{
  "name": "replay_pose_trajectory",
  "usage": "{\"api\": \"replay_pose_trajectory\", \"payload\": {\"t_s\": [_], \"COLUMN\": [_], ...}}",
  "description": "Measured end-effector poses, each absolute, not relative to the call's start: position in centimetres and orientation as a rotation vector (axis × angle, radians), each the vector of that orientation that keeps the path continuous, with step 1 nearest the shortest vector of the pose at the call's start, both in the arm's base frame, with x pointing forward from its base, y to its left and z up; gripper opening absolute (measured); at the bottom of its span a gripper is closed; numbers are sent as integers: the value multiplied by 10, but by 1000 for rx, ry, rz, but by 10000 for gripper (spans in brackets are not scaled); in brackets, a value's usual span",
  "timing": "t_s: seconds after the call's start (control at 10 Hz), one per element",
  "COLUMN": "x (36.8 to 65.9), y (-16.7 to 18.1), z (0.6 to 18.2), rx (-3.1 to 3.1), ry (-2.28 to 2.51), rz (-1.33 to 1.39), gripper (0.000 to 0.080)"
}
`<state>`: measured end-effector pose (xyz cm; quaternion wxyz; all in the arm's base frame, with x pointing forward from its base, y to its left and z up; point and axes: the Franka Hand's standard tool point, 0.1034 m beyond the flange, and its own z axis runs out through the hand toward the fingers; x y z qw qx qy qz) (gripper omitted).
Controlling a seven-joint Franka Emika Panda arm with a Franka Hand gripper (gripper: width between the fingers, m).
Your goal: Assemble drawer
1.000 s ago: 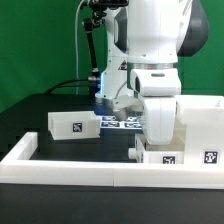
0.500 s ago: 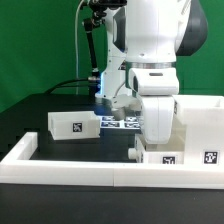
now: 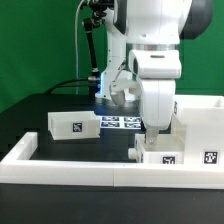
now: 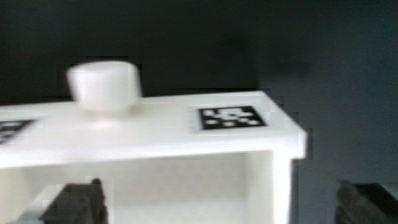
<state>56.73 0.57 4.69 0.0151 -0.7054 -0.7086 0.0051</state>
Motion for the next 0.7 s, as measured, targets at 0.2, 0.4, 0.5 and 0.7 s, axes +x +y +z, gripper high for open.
{"api": "replay_pose_trajectory", "payload": {"t_s": [0.2,0.4,0.5,0.7], "x": [585,605,610,609], "y": [-9,-35,-37,-42], "z": [63,55,49,50], "rx": [-2196,-2110,-2122,-2113], "ry": [-2209,-2279,-2267,-2272], "rz": [27,26,24,21], "gripper": [648,648,648,648]}}
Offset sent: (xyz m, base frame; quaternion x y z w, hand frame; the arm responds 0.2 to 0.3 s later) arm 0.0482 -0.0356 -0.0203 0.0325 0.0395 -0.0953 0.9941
